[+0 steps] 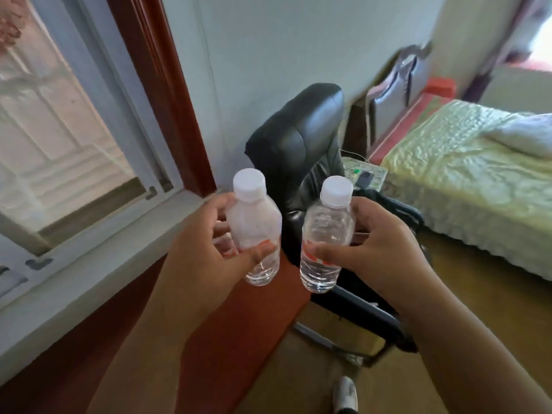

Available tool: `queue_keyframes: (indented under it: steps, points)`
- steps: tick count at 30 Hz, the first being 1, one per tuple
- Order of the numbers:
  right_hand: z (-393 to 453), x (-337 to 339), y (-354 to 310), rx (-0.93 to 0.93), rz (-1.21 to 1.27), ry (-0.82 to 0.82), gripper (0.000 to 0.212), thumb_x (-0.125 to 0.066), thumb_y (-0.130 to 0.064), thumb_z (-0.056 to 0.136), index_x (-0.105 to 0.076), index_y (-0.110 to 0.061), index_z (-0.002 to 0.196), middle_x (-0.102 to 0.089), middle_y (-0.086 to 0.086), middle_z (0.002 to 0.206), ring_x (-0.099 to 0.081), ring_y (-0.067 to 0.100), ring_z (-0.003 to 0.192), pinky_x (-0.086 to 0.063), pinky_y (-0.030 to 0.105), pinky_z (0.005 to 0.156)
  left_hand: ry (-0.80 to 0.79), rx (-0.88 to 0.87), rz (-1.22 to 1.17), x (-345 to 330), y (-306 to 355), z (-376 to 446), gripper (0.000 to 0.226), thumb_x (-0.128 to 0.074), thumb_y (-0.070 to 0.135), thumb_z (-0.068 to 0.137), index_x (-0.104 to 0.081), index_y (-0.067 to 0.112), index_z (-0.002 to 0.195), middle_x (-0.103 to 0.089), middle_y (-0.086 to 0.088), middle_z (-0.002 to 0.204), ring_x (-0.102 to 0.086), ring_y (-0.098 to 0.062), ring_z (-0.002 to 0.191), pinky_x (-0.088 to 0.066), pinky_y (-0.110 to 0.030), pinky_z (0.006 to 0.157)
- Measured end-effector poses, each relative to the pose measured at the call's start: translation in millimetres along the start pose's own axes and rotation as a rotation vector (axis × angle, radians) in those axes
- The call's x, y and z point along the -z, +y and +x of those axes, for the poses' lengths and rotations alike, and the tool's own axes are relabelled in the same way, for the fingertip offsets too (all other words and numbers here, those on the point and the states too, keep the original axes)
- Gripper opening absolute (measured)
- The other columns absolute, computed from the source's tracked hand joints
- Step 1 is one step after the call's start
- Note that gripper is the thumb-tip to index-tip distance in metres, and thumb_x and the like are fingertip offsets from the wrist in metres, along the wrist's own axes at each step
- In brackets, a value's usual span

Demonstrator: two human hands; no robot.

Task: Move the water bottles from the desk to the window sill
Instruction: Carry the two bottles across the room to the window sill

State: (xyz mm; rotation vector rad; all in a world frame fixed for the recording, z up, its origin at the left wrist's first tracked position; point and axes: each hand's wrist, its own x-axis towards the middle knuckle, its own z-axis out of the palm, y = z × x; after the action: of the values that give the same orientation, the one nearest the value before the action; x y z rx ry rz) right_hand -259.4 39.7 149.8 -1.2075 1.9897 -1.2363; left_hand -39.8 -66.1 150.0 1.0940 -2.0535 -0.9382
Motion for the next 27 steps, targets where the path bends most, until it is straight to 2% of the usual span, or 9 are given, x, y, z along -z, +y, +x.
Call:
queue_keyframes:
  steps: [2, 4, 6, 9, 13, 17, 19, 23, 27]
  points:
    - [-7.2, 20.8, 11.0, -0.032, -0.008, 0.063, 0.062, -0.097, -0.041, 0.057, -0.065, -0.041, 0.11, -0.073, -0.023, 0.1, -0.069, -0.004, 0.09, -0.054, 0.024, 0.079, -0.054, -0.028, -0.023, -19.0, 11.9, 6.9, 0.076, -0.084, 0.056, 0.068, -0.043, 0.053, 0.132, -0.061, 0.024, 0.127, -0.066, 0.005, 0.102, -0.055, -0.012, 0.071]
    - [-11.8, 40.6, 22.0, -0.06, -0.013, 0.123, 0.063, -0.097, -0.041, 0.056, -0.065, -0.041, 0.111, -0.073, -0.024, 0.1, -0.069, -0.005, 0.09, -0.053, 0.024, 0.079, -0.097, -0.051, -0.039, -38.3, 23.0, 13.7, 0.077, -0.085, 0.056, 0.068, -0.042, 0.056, 0.132, -0.062, 0.023, 0.129, -0.067, 0.0, 0.108, -0.059, -0.023, 0.082]
    - [-14.5, 59.2, 32.9, -0.08, -0.016, 0.172, 0.064, -0.097, -0.041, 0.056, -0.064, -0.042, 0.111, -0.073, -0.024, 0.099, -0.069, -0.005, 0.09, -0.054, 0.026, 0.08, -0.139, -0.091, -0.037, -56.9, 34.3, 20.2, 0.078, -0.085, 0.054, 0.07, -0.043, 0.052, 0.135, -0.061, 0.021, 0.132, -0.064, -0.006, 0.117, -0.06, -0.028, 0.089]
    - [-17.0, 86.8, 46.9, -0.112, -0.008, 0.222, 0.063, -0.097, -0.041, 0.058, -0.064, -0.043, 0.112, -0.072, -0.025, 0.098, -0.068, -0.006, 0.089, -0.052, 0.022, 0.077, -0.188, -0.149, -0.029, -84.1, 55.2, 31.3, 0.077, -0.084, 0.052, 0.072, -0.046, 0.043, 0.138, -0.061, 0.021, 0.132, -0.061, -0.002, 0.12, -0.057, -0.017, 0.089]
    - [-19.7, 126.3, 66.6, -0.139, -0.025, 0.294, 0.068, -0.095, -0.048, 0.057, -0.063, -0.043, 0.117, -0.07, -0.026, 0.101, -0.064, -0.008, 0.093, -0.047, 0.016, 0.074, -0.25, -0.16, -0.049, -122.2, 85.2, 43.3, 0.078, -0.086, 0.055, 0.07, -0.046, 0.05, 0.137, -0.064, 0.023, 0.128, -0.065, -0.002, 0.114, -0.057, -0.026, 0.091]
    - [-19.1, 165.3, 84.1, -0.159, -0.026, 0.343, 0.068, -0.095, -0.05, 0.055, -0.063, -0.043, 0.114, -0.07, -0.026, 0.1, -0.064, -0.011, 0.09, -0.046, 0.016, 0.074, -0.284, -0.194, -0.079, -157.4, 116.1, 50.3, 0.071, -0.086, 0.057, 0.069, -0.045, 0.062, 0.127, -0.064, 0.032, 0.121, -0.063, 0.008, 0.111, -0.051, -0.007, 0.077]
    - [-20.0, 183.0, 91.4, -0.151, -0.047, 0.374, 0.068, -0.095, -0.051, 0.056, -0.063, -0.042, 0.115, -0.071, -0.025, 0.101, -0.064, -0.01, 0.091, -0.047, 0.018, 0.076, -0.301, -0.218, -0.094, -174.8, 128.8, 55.2, 0.07, -0.087, 0.054, 0.069, -0.046, 0.062, 0.125, -0.064, 0.034, 0.118, -0.061, 0.011, 0.11, -0.049, -0.002, 0.075]
    - [-29.0, 217.9, 106.9, -0.148, -0.106, 0.43, 0.071, -0.093, -0.054, 0.057, -0.062, -0.041, 0.119, -0.07, -0.027, 0.102, -0.064, -0.01, 0.096, -0.052, 0.024, 0.084, -0.36, -0.284, -0.111, -212.8, 153.4, 61.8, 0.075, -0.087, 0.052, 0.069, -0.048, 0.052, 0.134, -0.064, 0.034, 0.119, -0.061, 0.01, 0.112, -0.051, -0.007, 0.08]
    - [-48.1, 252.1, 121.5, -0.185, -0.153, 0.526, 0.075, -0.092, -0.056, 0.057, -0.061, -0.04, 0.123, -0.07, -0.026, 0.104, -0.064, -0.01, 0.095, -0.053, 0.022, 0.084, -0.471, -0.319, -0.157, -252.8, 180.4, 66.2, 0.071, -0.086, 0.055, 0.067, -0.047, 0.061, 0.125, -0.064, 0.032, 0.121, -0.062, 0.008, 0.114, -0.053, -0.019, 0.093]
